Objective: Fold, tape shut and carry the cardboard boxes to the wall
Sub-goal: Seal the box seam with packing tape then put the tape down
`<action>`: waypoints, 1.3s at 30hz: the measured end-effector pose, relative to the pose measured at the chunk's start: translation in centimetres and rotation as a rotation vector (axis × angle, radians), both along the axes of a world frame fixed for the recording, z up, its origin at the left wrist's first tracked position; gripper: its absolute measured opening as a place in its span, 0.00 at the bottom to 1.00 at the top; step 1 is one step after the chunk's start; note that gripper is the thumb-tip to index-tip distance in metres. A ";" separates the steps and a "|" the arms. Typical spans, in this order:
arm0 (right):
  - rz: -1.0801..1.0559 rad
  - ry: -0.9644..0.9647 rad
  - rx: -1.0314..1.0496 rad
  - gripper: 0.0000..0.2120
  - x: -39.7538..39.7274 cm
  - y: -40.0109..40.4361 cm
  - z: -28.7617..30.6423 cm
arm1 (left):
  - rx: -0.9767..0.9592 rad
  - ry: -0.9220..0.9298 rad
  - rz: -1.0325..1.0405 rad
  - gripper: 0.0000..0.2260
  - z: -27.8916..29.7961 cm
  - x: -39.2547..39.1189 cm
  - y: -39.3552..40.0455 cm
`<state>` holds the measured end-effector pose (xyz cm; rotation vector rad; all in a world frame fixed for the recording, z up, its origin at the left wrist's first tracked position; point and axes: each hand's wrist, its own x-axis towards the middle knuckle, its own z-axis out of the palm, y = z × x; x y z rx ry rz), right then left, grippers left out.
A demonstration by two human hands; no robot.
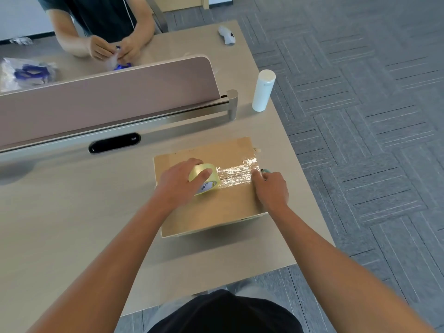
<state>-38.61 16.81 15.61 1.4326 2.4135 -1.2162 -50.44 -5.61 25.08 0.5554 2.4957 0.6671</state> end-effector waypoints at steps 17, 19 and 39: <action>0.318 0.042 0.604 0.26 -1.9 -2.1 1.3 | 0.136 -0.092 -0.014 0.25 -0.3 -0.2 -1.6; 0.384 0.056 0.630 0.26 -2.4 -3.2 1.1 | 0.163 -0.109 -0.016 0.25 -0.3 -0.3 -1.7; 0.345 0.056 0.534 0.28 -2.6 -4.7 1.0 | 0.121 0.032 -0.058 0.14 0.7 -2.8 -6.0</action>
